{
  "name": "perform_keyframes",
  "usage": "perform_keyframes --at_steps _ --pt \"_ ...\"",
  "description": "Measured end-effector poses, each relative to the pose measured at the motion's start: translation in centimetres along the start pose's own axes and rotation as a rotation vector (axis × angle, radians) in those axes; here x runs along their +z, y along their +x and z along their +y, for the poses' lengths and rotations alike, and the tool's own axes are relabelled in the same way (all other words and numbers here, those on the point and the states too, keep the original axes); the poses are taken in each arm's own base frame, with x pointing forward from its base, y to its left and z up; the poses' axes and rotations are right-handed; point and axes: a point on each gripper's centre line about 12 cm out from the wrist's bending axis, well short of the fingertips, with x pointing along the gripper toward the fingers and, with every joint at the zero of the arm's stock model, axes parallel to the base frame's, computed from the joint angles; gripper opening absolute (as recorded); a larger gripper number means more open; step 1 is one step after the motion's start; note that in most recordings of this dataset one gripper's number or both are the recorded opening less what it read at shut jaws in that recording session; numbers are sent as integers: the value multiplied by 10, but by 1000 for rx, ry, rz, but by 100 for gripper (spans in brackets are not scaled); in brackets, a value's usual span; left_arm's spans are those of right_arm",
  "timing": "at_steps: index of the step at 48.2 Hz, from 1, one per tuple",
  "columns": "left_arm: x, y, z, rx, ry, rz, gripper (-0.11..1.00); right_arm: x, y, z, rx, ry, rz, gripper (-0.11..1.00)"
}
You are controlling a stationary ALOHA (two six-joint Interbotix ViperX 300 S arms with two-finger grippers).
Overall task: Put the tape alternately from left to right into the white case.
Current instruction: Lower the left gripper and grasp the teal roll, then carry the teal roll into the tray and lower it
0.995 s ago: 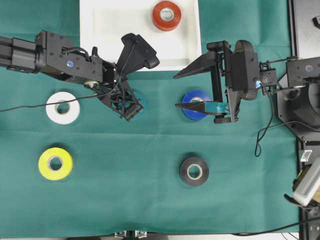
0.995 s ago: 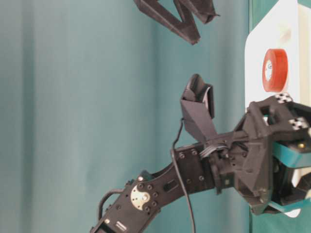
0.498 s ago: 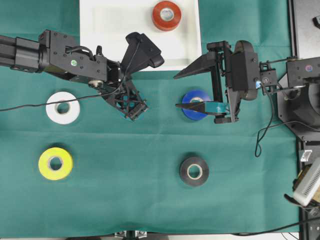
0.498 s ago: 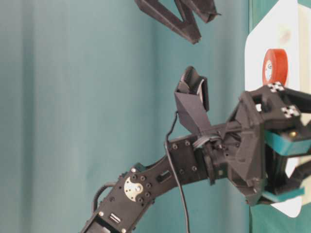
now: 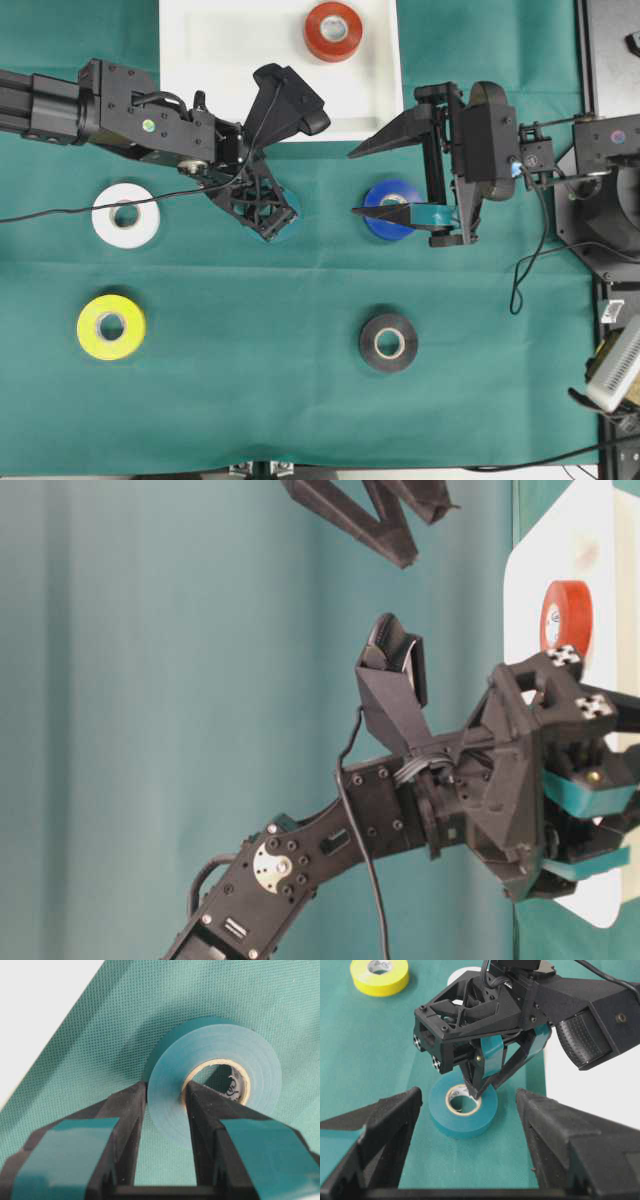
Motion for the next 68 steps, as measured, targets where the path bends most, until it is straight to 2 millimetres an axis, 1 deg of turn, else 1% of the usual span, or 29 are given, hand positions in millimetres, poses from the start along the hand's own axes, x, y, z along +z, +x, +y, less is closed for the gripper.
perform_keyframes --at_steps 14,18,21,31,45,51,55,62,68 --pt "-1 0 1 9 4 10 -4 1 0 0 1 -2 -6 81" --pt "-2 -3 1 14 6 16 -4 0 0 0 3 -1 -6 81" --pt "-2 -8 1 17 9 18 -4 1 0 0 3 -2 -7 81" --pt "-1 -35 -3 5 21 8 -4 0 0 0 3 -1 -6 81" --pt "1 -72 -4 -12 34 -18 -4 1 0 0 3 -2 -7 81" --pt "3 -78 -2 -15 31 -25 -4 0 0 0 3 -1 -6 81" --pt "5 -77 0 -11 33 -27 -4 1 0 0 3 -2 -7 81" --pt "12 -77 8 -5 45 -32 -4 0 0 0 1 1 -6 81" --pt "21 -82 18 -1 35 -47 -4 1 0 0 2 2 -7 81"
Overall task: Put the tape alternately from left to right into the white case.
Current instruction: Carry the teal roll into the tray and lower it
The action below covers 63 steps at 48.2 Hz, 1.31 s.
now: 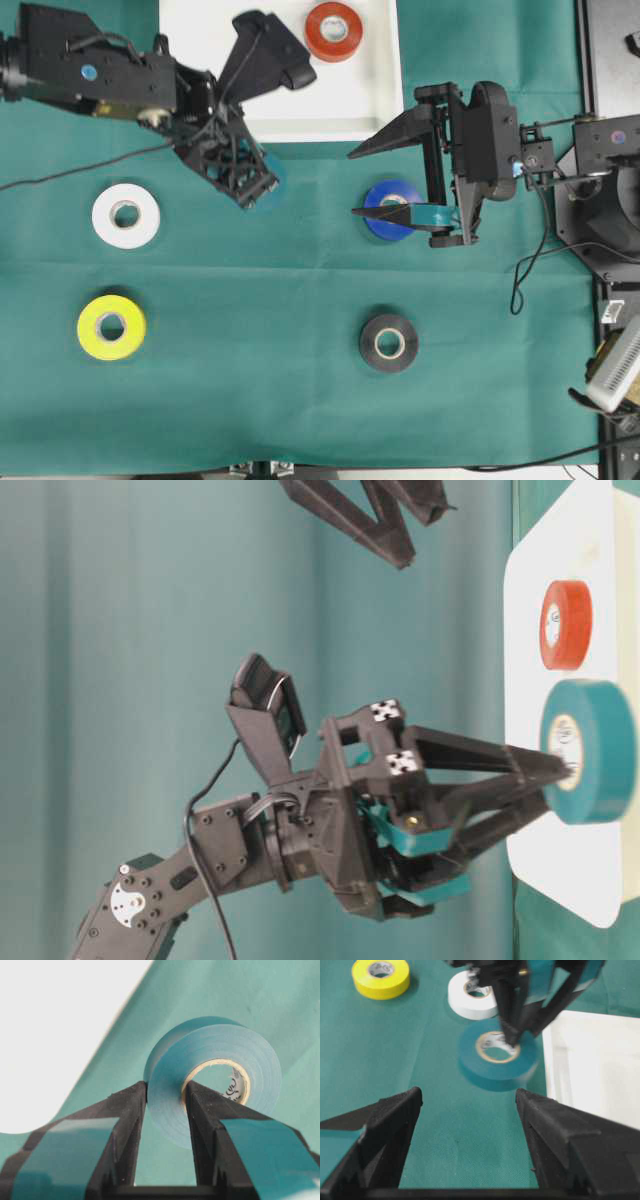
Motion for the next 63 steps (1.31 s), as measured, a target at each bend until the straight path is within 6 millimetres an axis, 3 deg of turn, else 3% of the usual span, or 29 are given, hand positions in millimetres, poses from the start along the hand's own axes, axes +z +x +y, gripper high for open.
perform_keyframes --at_steps 13,33,43,63 --pt "27 -10 47 46 -46 -19 -4 -1 0 0 1 -2 3 81" --pt "30 -2 99 108 -44 21 -4 0 0 0 1 2 0 81" --pt "26 5 110 112 -33 21 -4 0 0 0 1 2 0 81" --pt "28 12 109 84 26 -46 -4 0 0 0 0 5 0 81"
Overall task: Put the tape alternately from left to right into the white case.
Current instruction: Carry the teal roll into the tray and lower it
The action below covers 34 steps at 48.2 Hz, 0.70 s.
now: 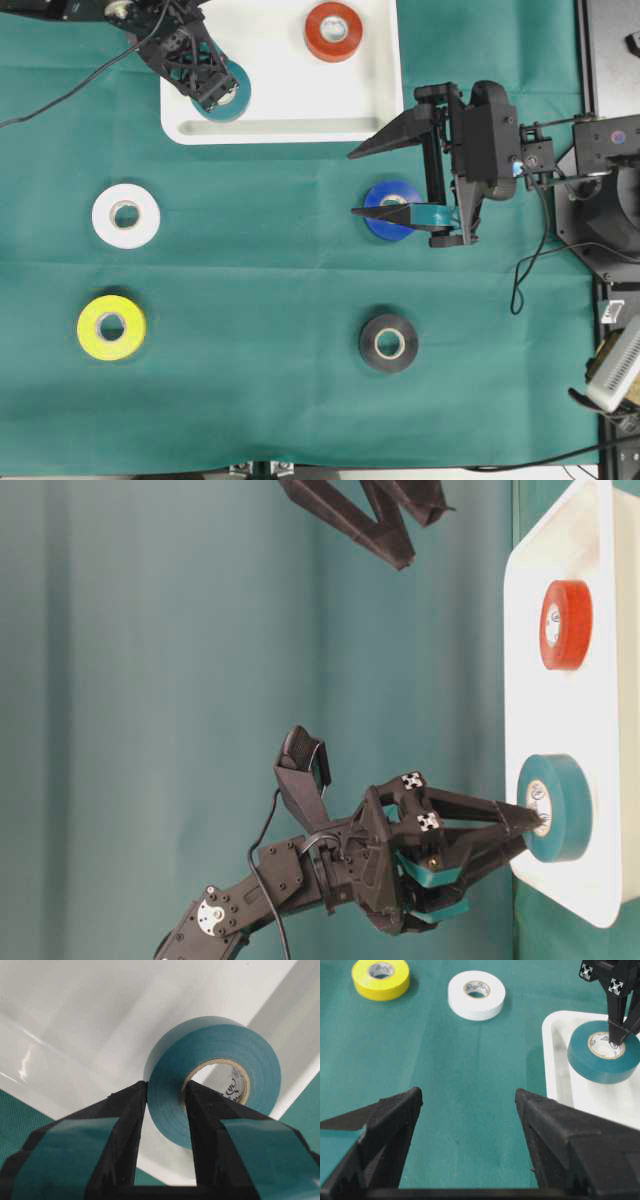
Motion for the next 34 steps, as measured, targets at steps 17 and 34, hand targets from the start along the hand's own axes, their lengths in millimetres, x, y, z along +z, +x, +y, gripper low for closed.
perform_keyframes --at_steps 17,34 --pt "-4 4 2 1 14 1 38 0 0 1 3 -1 -4 81" --pt "-9 7 4 -3 19 -12 83 1 0 1 4 -1 -6 81"
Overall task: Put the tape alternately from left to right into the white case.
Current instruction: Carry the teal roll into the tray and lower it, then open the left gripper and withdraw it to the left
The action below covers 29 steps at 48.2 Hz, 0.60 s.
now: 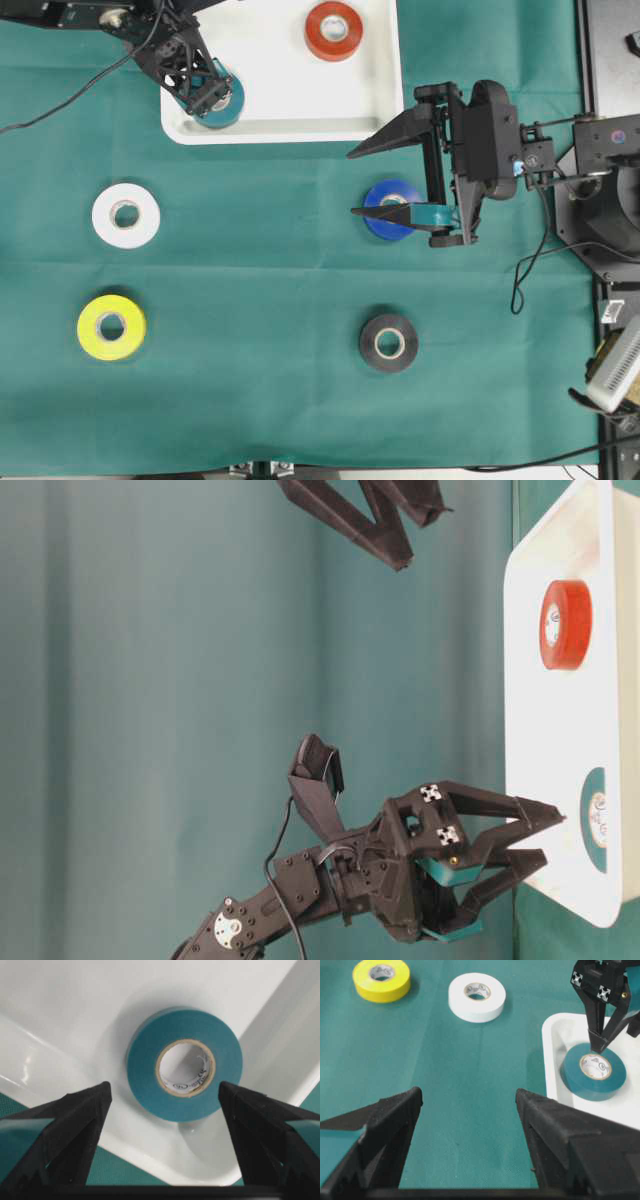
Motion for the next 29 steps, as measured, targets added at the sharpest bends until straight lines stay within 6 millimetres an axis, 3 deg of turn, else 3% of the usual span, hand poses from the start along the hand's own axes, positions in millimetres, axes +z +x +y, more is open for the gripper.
perform_keyframes --at_steps 14,29 --pt "4 -19 -5 -20 11 -50 82 0 0 0 0 0 0 81" --pt "-4 -35 -39 -77 91 -101 82 0 0 0 0 0 0 81"
